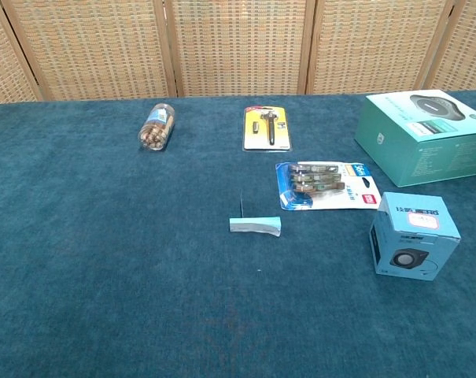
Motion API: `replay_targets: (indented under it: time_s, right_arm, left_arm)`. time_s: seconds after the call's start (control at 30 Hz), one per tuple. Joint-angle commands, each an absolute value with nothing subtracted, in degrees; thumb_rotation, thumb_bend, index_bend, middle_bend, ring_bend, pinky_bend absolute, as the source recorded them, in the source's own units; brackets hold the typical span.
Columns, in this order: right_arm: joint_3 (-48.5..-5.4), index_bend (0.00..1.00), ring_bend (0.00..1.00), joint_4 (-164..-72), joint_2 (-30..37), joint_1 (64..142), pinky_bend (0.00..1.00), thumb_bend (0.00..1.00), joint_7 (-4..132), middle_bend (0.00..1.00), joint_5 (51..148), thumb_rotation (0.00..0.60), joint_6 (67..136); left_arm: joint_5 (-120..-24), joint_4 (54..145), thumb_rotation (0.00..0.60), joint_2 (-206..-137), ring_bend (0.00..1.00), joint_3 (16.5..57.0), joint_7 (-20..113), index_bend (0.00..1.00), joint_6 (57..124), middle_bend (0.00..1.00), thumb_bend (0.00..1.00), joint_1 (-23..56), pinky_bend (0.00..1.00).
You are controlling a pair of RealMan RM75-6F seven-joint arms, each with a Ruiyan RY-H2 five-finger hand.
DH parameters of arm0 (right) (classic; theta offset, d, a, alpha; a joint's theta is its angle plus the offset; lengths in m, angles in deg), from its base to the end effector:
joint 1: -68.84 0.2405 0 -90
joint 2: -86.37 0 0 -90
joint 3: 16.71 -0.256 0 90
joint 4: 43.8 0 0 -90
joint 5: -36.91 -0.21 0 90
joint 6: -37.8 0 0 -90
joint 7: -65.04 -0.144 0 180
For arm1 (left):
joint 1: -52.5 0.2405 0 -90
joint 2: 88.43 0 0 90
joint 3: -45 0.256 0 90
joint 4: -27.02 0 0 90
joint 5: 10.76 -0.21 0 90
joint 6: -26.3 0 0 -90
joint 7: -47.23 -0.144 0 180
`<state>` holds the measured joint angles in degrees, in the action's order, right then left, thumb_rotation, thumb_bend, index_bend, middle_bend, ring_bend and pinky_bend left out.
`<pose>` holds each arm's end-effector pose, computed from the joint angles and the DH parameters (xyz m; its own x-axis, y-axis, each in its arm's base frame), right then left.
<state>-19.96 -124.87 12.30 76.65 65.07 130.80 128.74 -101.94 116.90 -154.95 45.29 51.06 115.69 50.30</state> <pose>-0.2982 -0.1975 0.1264 0.4054 0.1287 0.9050 -0.8876 -0.1812 0.4234 -0.3113 0.1550 0.1468 0.3388 0.0040 0.9408 0.9395 -0.0556 -0.3381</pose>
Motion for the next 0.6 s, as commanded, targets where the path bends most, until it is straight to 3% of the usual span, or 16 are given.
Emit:
replay_targets:
  time_s: [0.03, 0.3, 0.43, 0.5, 0.6]
  right_arm:
    - [-20.1, 0.00, 0.00, -125.1, 12.5, 77.1, 0.00, 0.00, 64.9, 0.00, 130.7, 0.600, 128.1]
    - [-23.9, 0.00, 0.00, -127.7, 14.3, 82.2, 0.00, 0.00, 66.1, 0.00, 131.9, 0.600, 125.3]
    - [-26.2, 0.00, 0.00, -134.8, 17.7, 86.9, 0.00, 0.00, 69.1, 0.00, 130.6, 0.600, 118.5]
    - [-27.1, 0.03, 0.00, -138.3, 18.8, 89.1, 0.00, 0.00, 70.9, 0.00, 129.7, 0.600, 114.9]
    - [-28.5, 0.15, 0.00, -143.4, 19.2, 93.4, 0.00, 0.00, 73.7, 0.00, 127.1, 0.600, 107.8]
  left_arm:
    - [-101.9, 117.0, 0.600, -154.8, 0.00, 45.4, 51.3, 0.00, 115.7, 0.00, 0.00, 50.3, 0.00]
    - [-100.5, 117.4, 0.600, -154.4, 0.00, 44.7, 52.0, 0.00, 115.2, 0.00, 0.00, 50.2, 0.00]
    - [-99.0, 117.7, 0.600, -154.3, 0.00, 44.0, 51.8, 0.00, 114.0, 0.00, 0.00, 49.7, 0.00]
    - [-98.5, 117.8, 0.600, -154.3, 0.00, 43.8, 51.8, 0.00, 113.5, 0.00, 0.00, 49.5, 0.00]
    - [-97.6, 117.9, 0.600, -154.2, 0.00, 43.5, 51.7, 0.00, 112.6, 0.00, 0.00, 49.1, 0.00]
